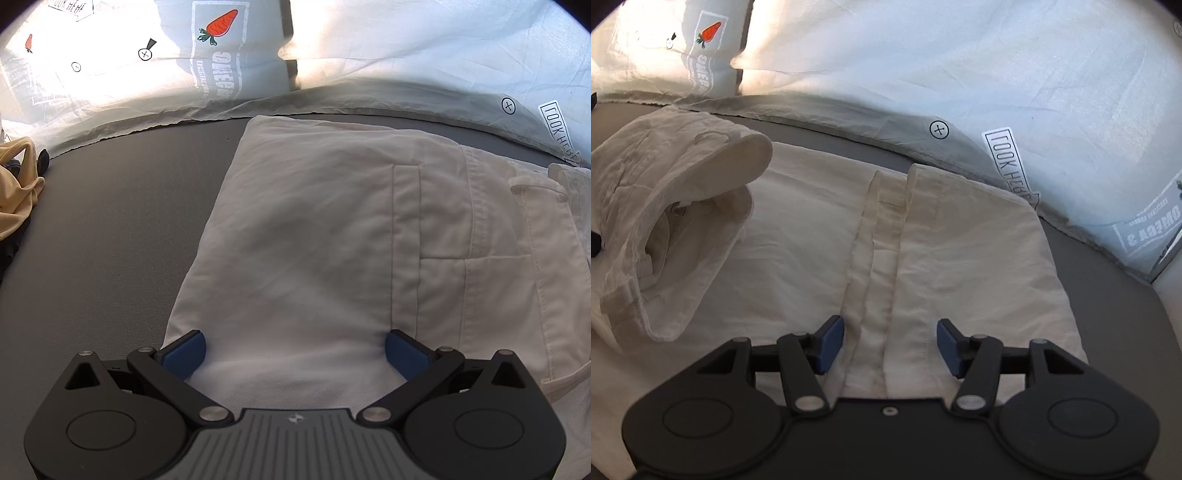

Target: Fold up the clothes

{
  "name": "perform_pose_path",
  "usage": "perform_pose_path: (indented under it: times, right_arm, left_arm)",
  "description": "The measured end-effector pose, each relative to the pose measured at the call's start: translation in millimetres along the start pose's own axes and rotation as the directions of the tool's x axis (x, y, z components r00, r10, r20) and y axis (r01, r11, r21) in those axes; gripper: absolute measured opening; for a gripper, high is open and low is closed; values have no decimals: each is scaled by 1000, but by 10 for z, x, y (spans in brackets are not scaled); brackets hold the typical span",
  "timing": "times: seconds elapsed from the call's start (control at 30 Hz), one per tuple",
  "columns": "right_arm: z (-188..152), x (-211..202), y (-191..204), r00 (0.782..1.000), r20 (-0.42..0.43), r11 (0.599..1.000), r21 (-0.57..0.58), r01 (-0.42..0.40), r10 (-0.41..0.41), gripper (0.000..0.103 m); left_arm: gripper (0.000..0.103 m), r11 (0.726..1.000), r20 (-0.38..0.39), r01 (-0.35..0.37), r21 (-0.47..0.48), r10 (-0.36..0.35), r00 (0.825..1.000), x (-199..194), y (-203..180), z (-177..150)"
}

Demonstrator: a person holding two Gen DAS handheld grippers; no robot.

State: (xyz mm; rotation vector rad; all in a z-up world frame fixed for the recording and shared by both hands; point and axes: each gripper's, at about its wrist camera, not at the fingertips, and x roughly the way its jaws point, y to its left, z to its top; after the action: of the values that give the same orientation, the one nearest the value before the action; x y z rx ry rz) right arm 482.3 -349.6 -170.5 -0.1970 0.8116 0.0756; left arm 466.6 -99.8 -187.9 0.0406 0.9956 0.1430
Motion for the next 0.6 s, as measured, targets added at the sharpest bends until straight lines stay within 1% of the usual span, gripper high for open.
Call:
perform_pose_path:
  times: [0.07,0.1,0.17,0.2,0.23,0.3,0.37,0.47,0.53,0.6]
  right_arm:
    - [17,55,-168,997,-23,995,73,-72,74,61]
    - [17,63,-207,996,-25,993,78,-86,88,59]
    - [6,46,-226,997,-17,995,61,-78,79,34]
    - [-5,36,-247,997,-18,994,77,-73,74,28]
    - [-6,27,-287,997,-20,992,104,-74,77,25]
    - [10,3,-414,995,-22,978,188,-93,98,16]
    - [38,-75,-533,991,6,955,266,-128,131,14]
    - [128,-300,-653,980,98,922,335,-196,173,13]
    - [223,-452,-685,966,165,899,361,-249,201,13]
    - [313,-561,-661,945,220,876,370,-310,241,13]
  left_arm:
    - [103,1000,0,1,0,-1,1000,1,3,0]
    - [103,1000,-1,1,0,-1,1000,2,4,1]
    - [103,1000,-2,3,-1,-3,1000,4,6,4]
    - [103,1000,-1,3,-1,-3,1000,4,7,3]
    - [103,1000,-1,4,-1,-4,1000,5,9,3]
    - [103,1000,-1,6,-1,-6,1000,6,12,2]
    - [103,1000,0,8,-2,-8,1000,7,14,1]
    - [103,1000,0,10,-3,-10,1000,9,18,0]
    - [103,1000,1,12,-3,-12,1000,10,21,-1]
    - [103,1000,1,13,-3,-13,1000,11,24,-2]
